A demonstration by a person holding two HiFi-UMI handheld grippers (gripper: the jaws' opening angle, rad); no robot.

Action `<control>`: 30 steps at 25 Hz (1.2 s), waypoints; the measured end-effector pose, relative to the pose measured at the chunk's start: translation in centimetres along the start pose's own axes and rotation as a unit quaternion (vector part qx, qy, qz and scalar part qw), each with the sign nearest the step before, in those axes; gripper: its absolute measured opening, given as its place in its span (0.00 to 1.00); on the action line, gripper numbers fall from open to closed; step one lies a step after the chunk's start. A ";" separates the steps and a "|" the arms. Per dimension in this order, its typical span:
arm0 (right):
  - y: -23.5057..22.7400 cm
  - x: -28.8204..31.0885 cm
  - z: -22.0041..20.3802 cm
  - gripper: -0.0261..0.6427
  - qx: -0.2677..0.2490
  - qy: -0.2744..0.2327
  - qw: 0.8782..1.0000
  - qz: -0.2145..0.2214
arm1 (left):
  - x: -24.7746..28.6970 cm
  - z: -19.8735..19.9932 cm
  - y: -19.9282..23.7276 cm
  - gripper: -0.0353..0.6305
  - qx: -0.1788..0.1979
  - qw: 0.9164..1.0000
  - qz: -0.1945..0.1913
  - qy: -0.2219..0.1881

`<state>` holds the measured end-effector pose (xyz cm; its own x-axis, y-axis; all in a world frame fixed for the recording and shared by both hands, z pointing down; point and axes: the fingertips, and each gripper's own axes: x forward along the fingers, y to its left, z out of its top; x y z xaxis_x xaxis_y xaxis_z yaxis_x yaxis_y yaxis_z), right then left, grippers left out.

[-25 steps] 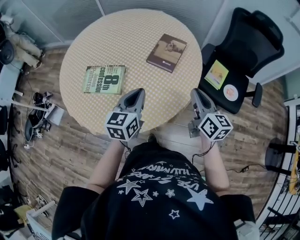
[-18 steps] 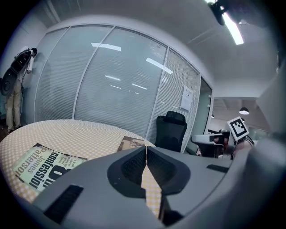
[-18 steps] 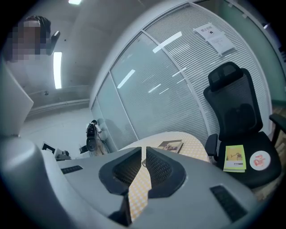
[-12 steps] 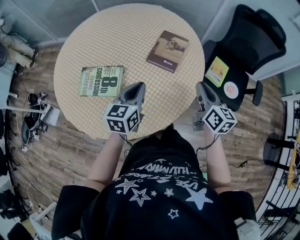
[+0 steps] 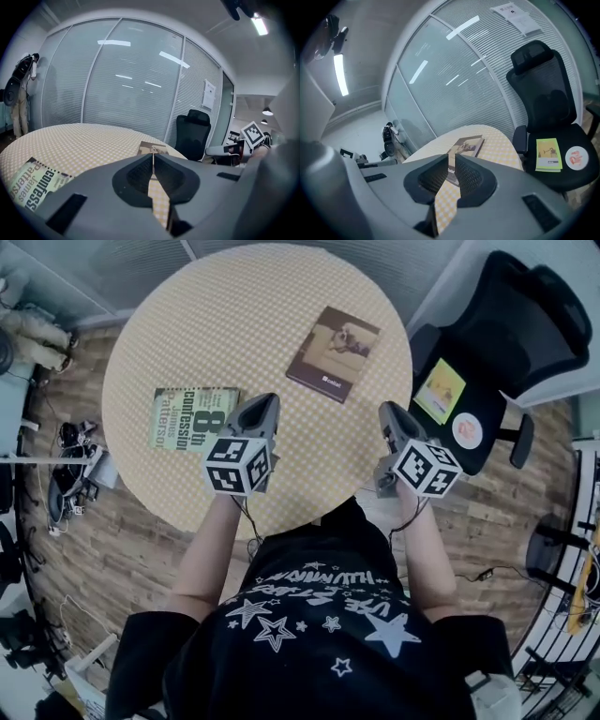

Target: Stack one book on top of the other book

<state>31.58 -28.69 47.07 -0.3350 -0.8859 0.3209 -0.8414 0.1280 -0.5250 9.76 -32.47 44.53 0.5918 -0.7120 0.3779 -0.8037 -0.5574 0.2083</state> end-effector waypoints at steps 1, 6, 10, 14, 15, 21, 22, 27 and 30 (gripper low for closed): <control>-0.4 0.8 -0.1 0.10 0.003 0.006 1.000 0.000 | 0.9 0.5 0.4 0.07 0.000 1.000 0.002 0.000; -2.0 4.3 -0.1 0.11 0.012 0.030 0.999 0.002 | 5.7 1.2 2.0 0.08 -0.002 1.000 -0.008 0.018; -3.2 6.8 -0.5 0.11 0.027 0.046 0.999 0.002 | 9.4 0.4 3.3 0.15 0.023 0.998 -0.009 0.051; -4.5 8.8 -1.0 0.15 0.051 0.062 0.997 -0.002 | 12.6 -0.6 3.7 0.33 0.028 0.996 -0.020 0.085; -4.7 9.3 -1.3 0.18 0.059 0.066 0.996 -0.003 | 13.3 -0.8 3.9 0.35 0.027 0.995 -0.022 0.090; -5.2 12.7 -2.7 0.31 0.094 0.105 0.990 0.005 | 17.2 -1.8 5.3 0.42 0.011 0.992 -0.039 0.123; -5.1 13.2 -3.1 0.32 0.097 0.117 0.988 0.007 | 17.7 -2.0 5.4 0.42 0.012 0.990 -0.044 0.132; -4.8 14.9 -4.1 0.36 0.125 0.152 0.980 0.015 | 19.6 -3.0 5.8 0.42 0.010 0.984 -0.062 0.164; -5.1 15.4 -4.8 0.36 0.128 0.169 0.977 0.011 | 20.6 -3.9 5.9 0.42 0.012 0.982 -0.066 0.176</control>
<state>28.60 -40.84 58.49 -0.5094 -0.6802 0.5271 -0.7130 -0.0094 -0.7011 16.90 -48.75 57.07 0.6294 -0.4436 0.6381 -0.7170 -0.6482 0.2565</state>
